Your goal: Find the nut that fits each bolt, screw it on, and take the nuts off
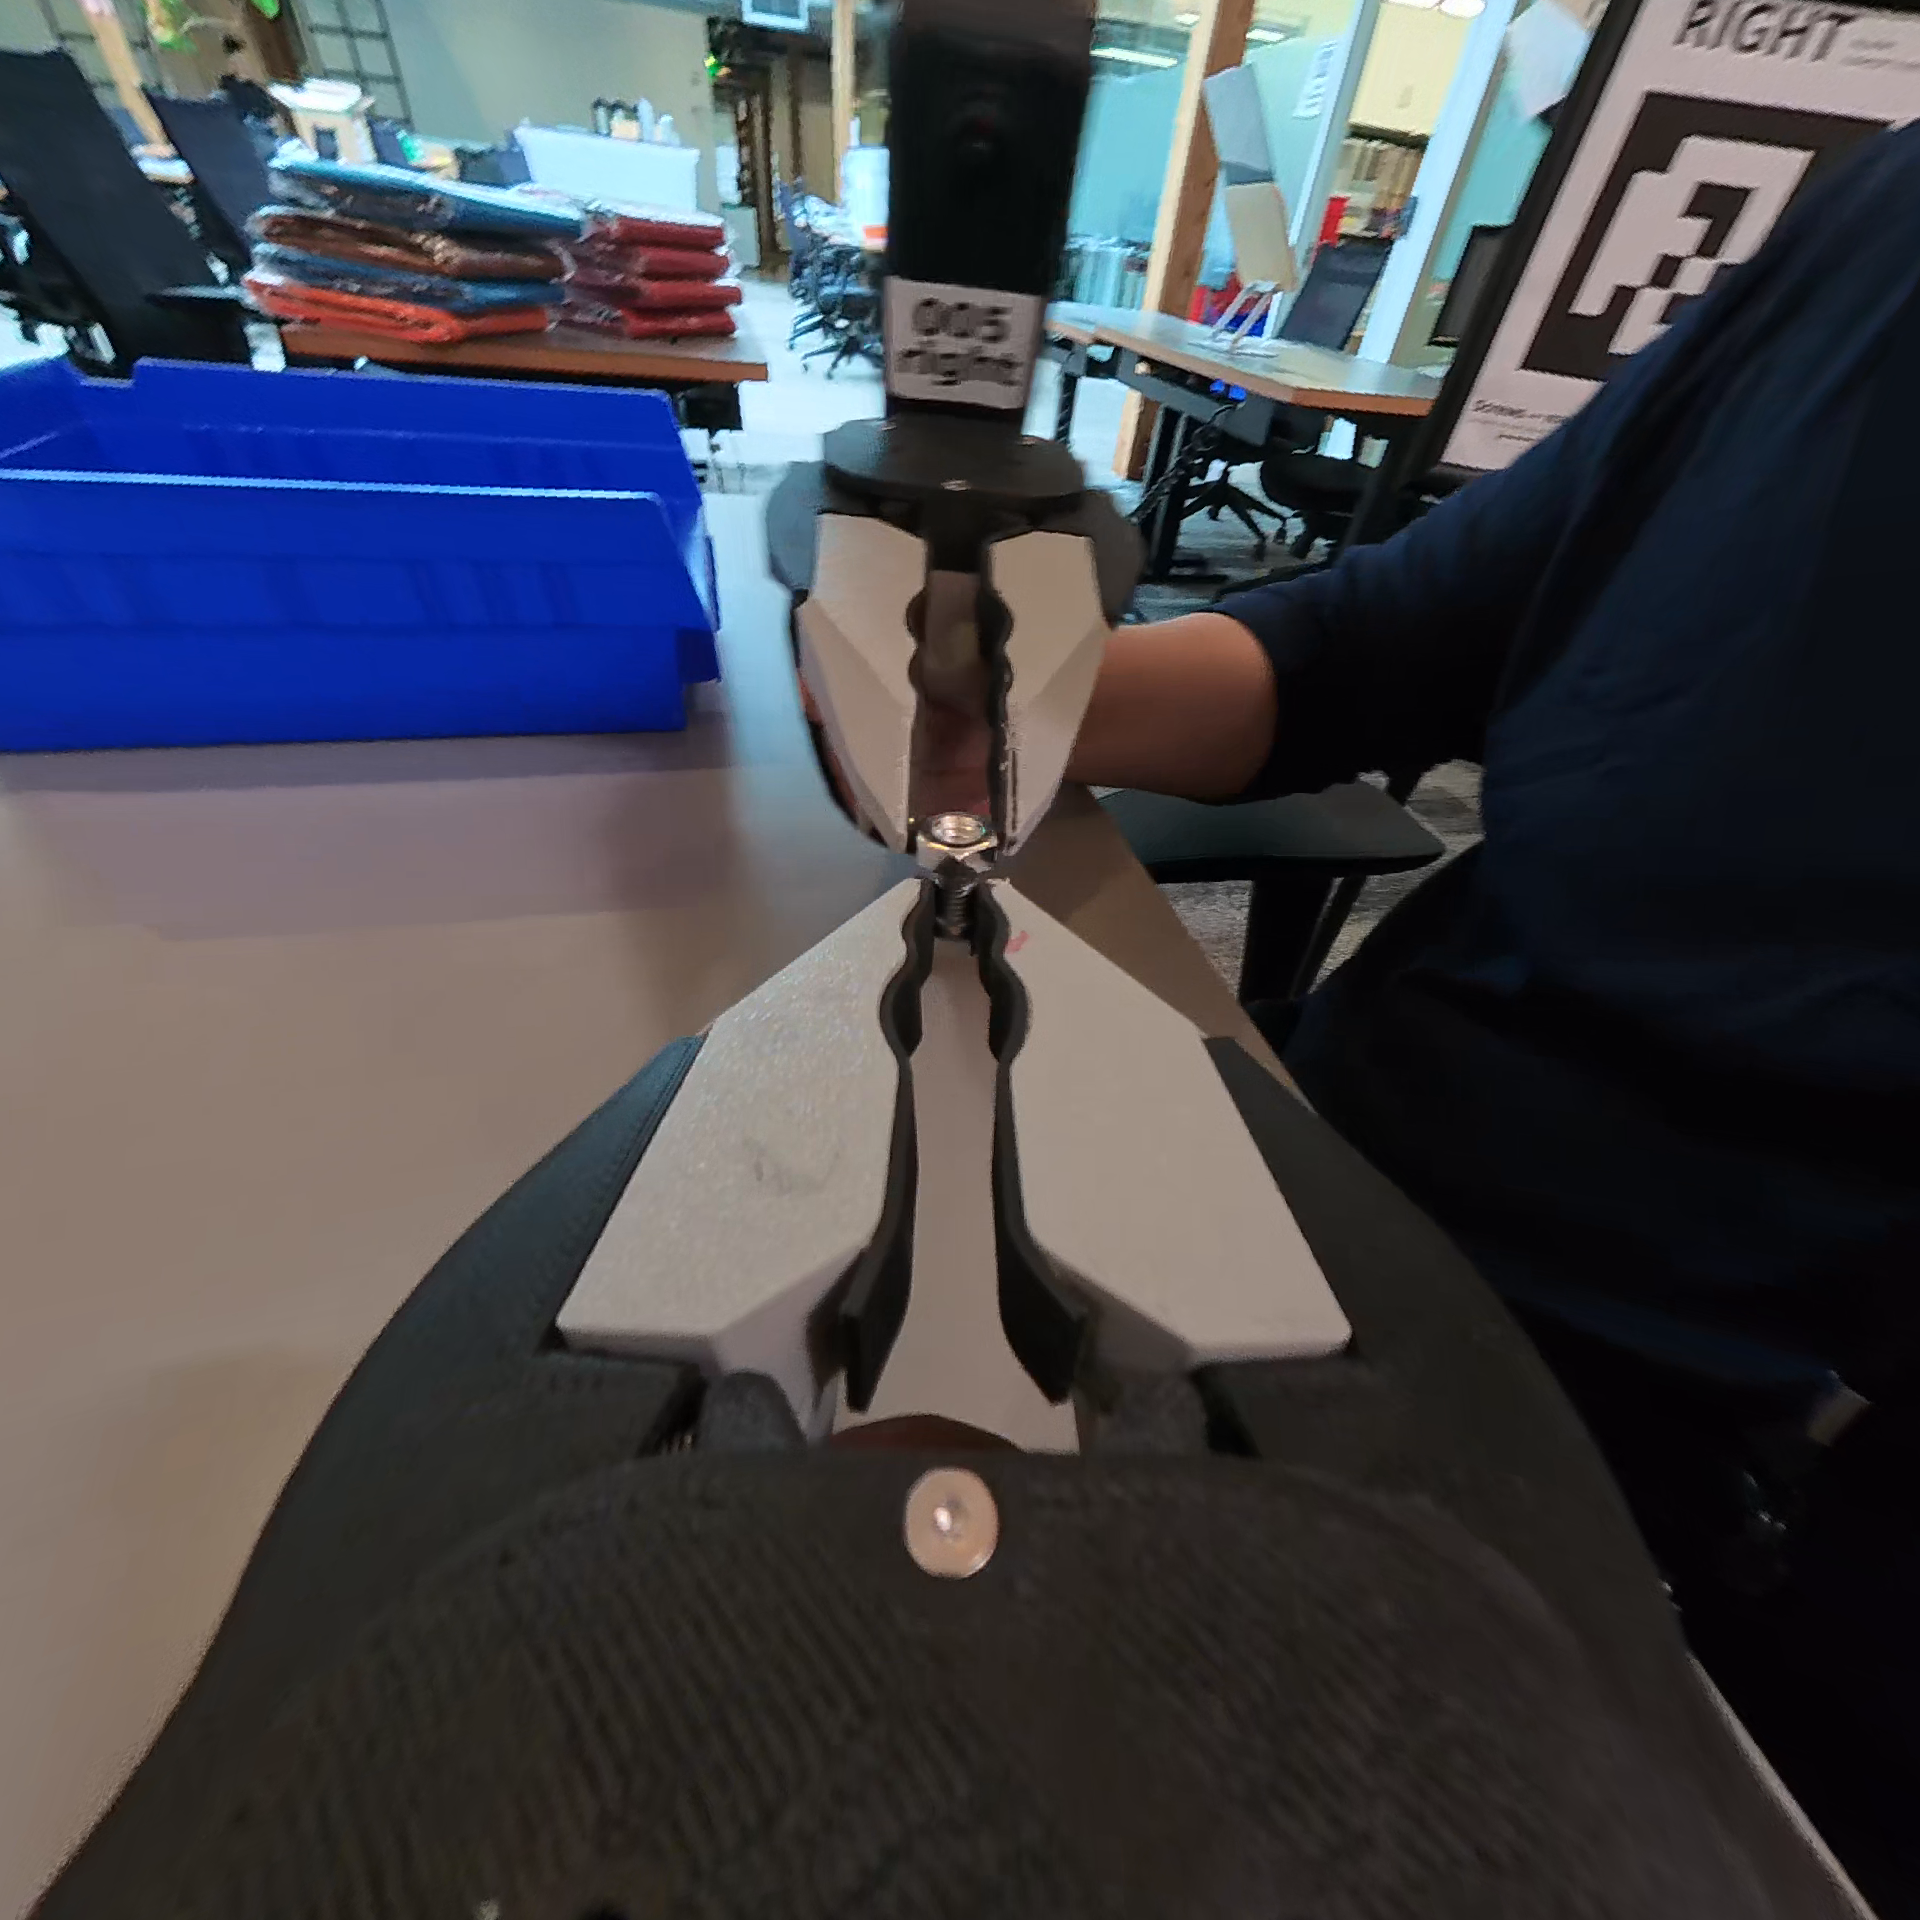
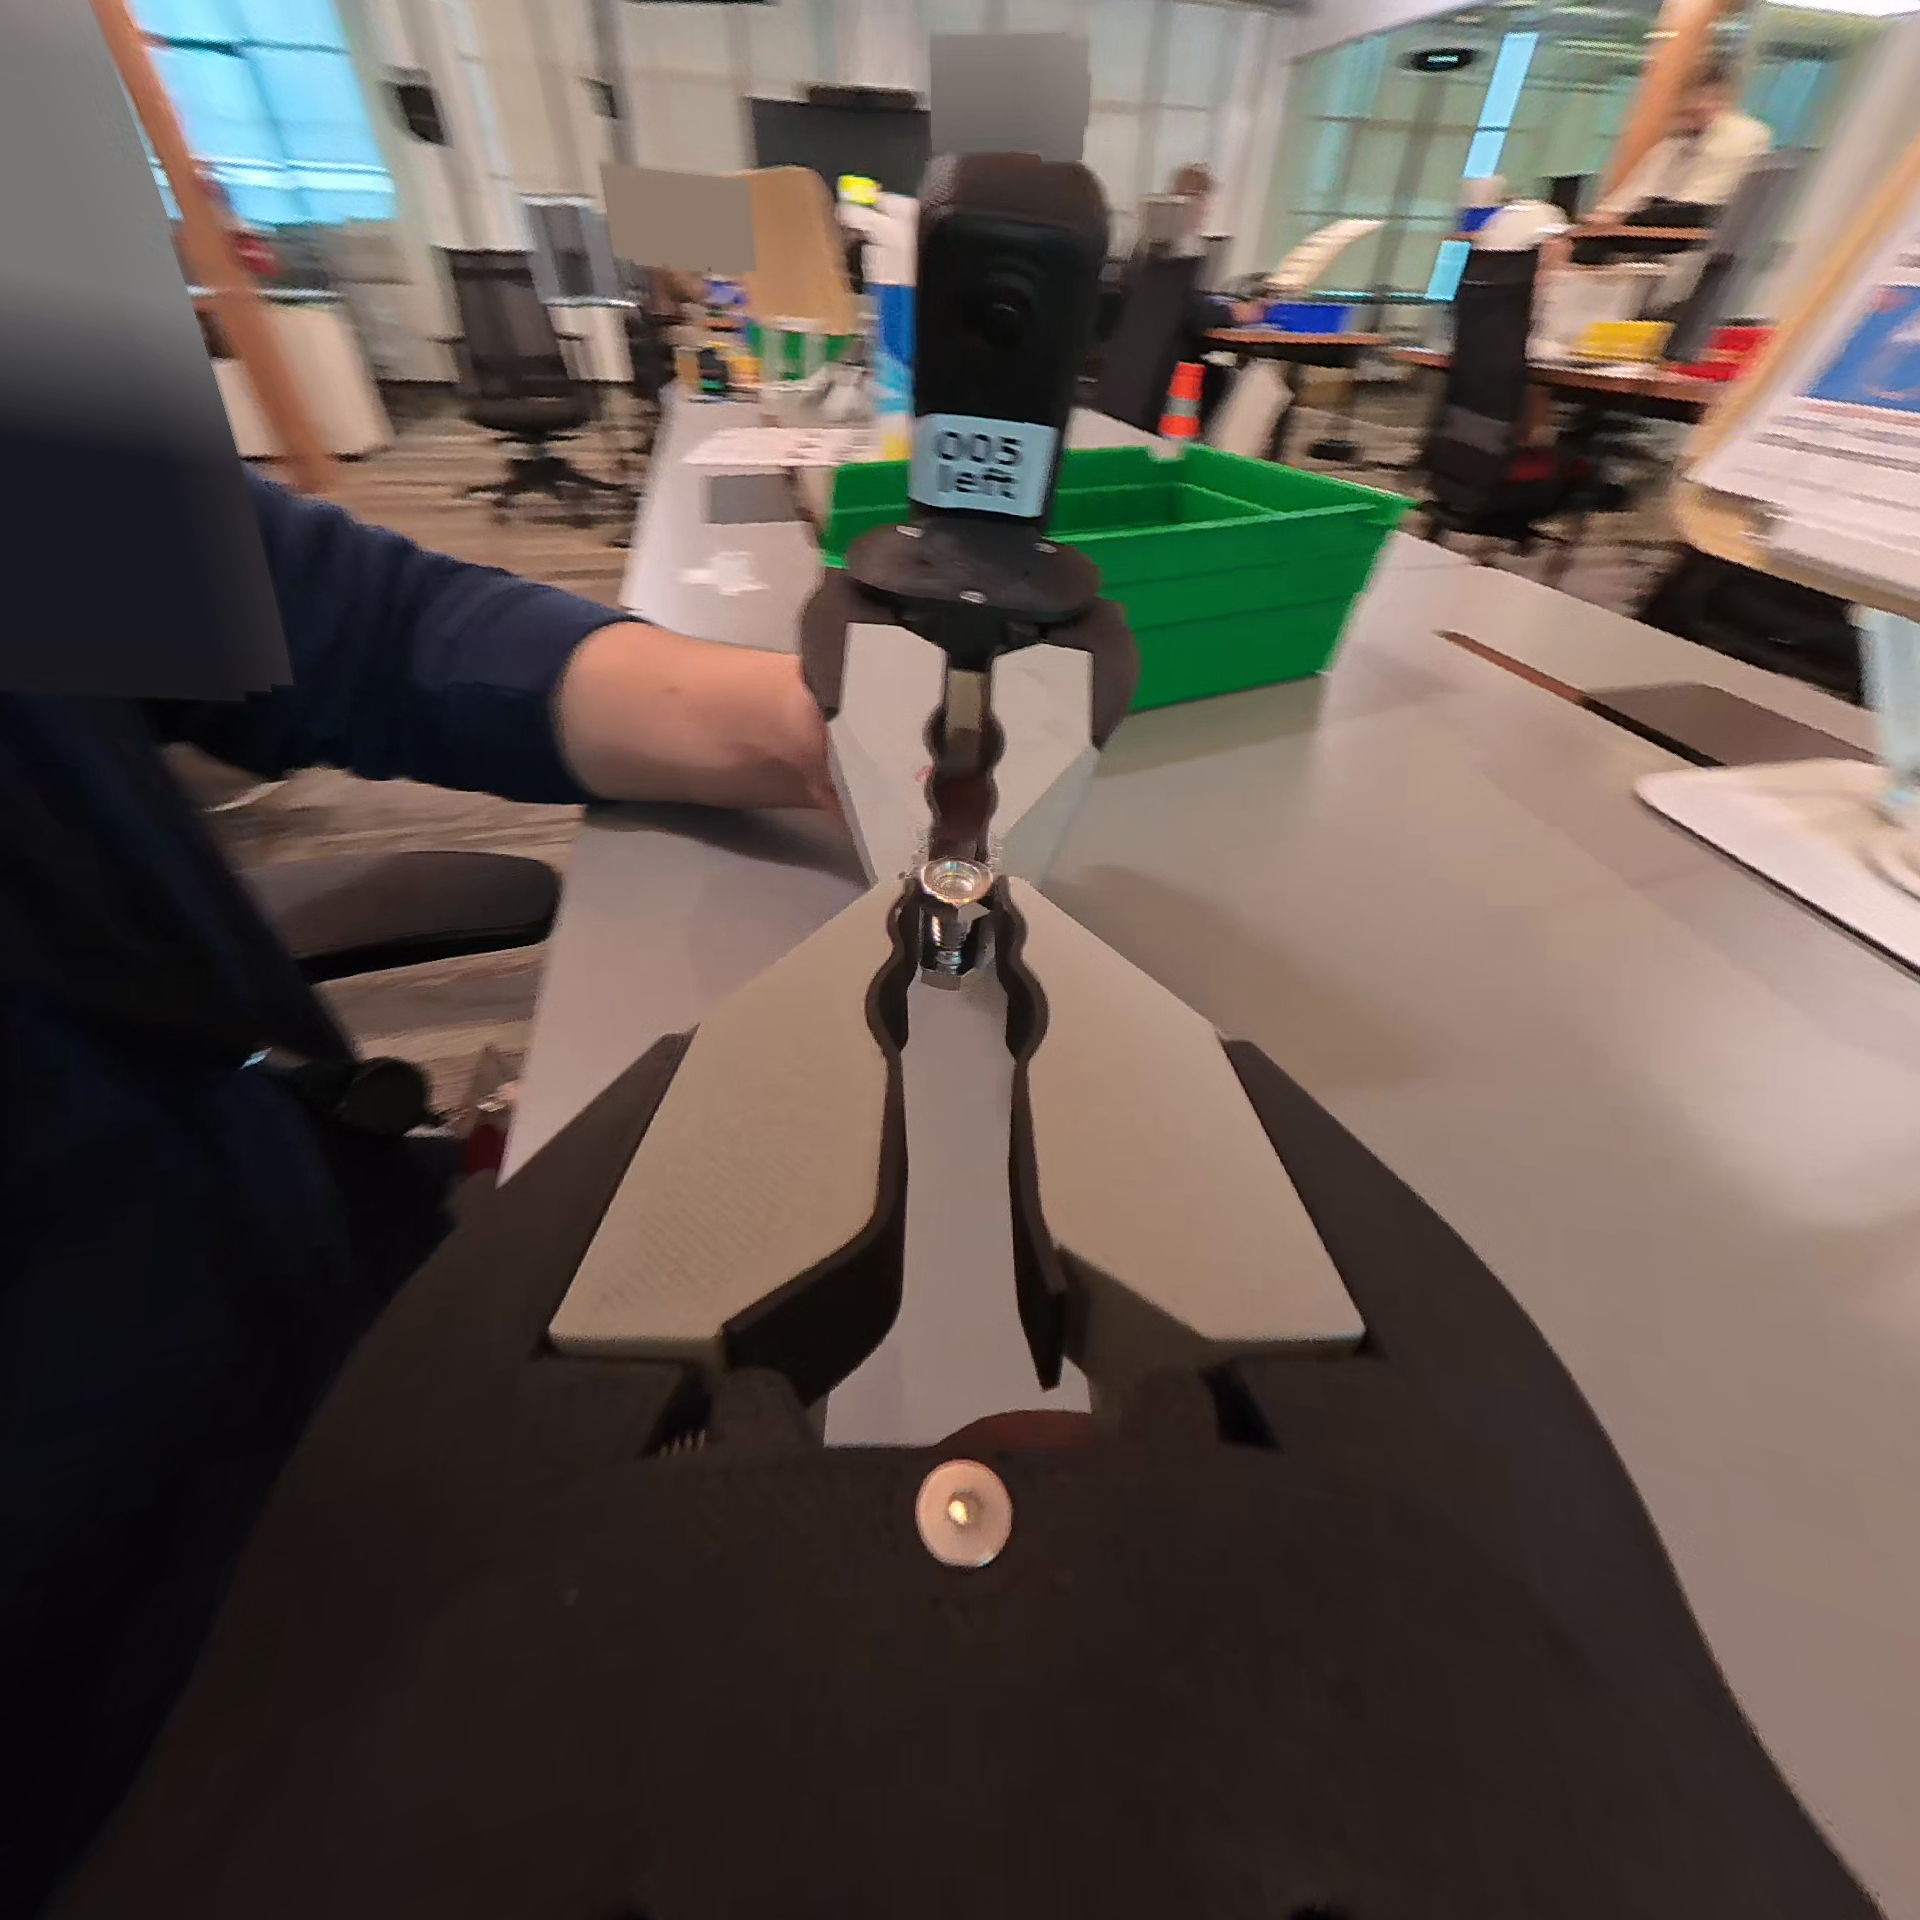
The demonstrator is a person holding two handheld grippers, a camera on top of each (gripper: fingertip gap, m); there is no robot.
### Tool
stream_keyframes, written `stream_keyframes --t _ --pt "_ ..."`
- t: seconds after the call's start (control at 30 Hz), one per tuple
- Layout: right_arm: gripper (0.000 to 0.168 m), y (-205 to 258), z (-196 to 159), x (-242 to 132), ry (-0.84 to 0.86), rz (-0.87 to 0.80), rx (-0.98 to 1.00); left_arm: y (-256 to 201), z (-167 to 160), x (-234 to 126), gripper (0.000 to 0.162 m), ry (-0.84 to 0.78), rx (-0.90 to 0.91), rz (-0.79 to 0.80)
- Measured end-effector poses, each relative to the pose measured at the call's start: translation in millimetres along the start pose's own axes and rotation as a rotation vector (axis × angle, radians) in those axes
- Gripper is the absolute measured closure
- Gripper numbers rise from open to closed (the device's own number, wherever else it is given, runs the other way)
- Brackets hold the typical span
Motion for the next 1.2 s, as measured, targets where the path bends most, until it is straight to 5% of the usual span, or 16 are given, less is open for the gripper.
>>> stream_keyframes --t 0.37,0.57,1.2 --pt "0.157 6 -10 5 0.035 -0.44 0.061 14 -8 -1 0.157 0.024 -0.077 0.095" --pt "0.157 11 -15 6 0.024 -0.55 0.052 16 -10 0 0.157 0.036 -0.092 0.104" --pt "0.149 8 13 -12 -0.041 0.141 0.03 -13 4 5 0.157 -0.022 0.035 -0.091"
Point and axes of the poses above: each gripper's, where its closed fingertips meet, x out along the fingers, z out of its top, y = z × x across the jaws, the point moved 6 cm from there along -x, back along the fingers, and after that the axes turned 12 degrees about -z, right-handed, at the moved point
